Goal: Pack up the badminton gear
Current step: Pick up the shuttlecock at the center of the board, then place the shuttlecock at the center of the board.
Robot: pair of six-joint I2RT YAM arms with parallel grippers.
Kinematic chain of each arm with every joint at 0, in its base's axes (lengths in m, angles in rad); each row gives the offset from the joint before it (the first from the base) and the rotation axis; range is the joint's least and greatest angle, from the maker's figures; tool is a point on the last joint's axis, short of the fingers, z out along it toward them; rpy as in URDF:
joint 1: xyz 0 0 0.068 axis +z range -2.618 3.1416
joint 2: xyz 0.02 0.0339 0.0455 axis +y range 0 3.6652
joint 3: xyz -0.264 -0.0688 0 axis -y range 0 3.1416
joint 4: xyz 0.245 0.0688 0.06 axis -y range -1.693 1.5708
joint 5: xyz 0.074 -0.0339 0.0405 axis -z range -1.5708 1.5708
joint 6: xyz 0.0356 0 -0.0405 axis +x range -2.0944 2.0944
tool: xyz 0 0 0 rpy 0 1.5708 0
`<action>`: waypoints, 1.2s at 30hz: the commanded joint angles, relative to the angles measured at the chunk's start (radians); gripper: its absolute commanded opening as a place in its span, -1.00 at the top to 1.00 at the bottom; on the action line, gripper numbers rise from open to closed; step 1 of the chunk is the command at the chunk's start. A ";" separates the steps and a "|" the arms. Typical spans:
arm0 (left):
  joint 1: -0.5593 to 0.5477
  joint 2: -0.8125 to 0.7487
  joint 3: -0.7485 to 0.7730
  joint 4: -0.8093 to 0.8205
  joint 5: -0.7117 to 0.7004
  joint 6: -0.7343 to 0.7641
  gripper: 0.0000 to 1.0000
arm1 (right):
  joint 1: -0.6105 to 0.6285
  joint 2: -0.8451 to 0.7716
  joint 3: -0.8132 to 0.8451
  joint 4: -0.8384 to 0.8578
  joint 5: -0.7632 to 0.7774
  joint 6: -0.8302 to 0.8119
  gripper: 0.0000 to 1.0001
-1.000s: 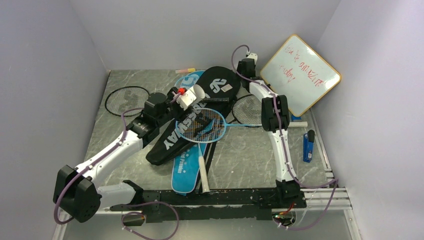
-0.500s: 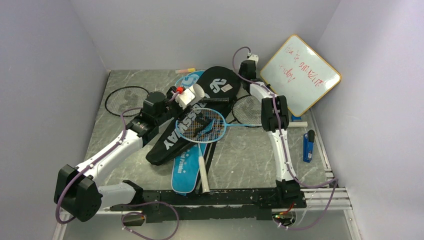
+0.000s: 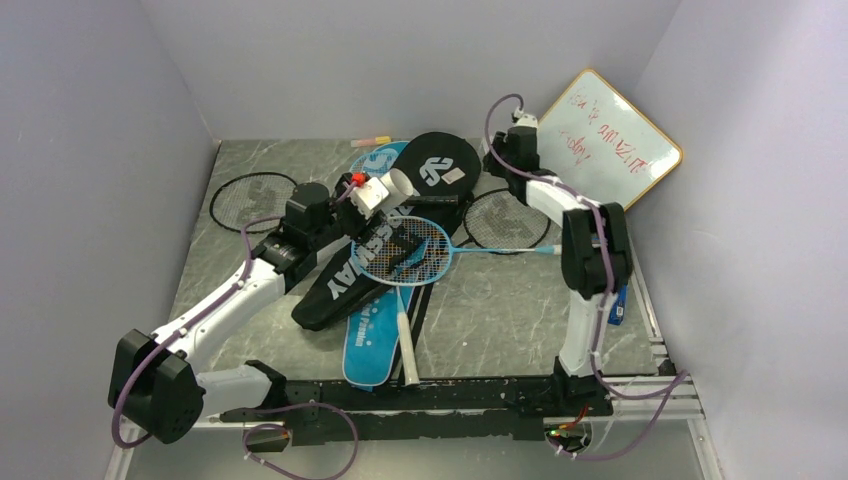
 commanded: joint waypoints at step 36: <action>0.001 -0.018 0.003 0.059 0.094 -0.069 -0.07 | 0.345 -0.797 -0.977 0.137 -0.102 0.264 -0.39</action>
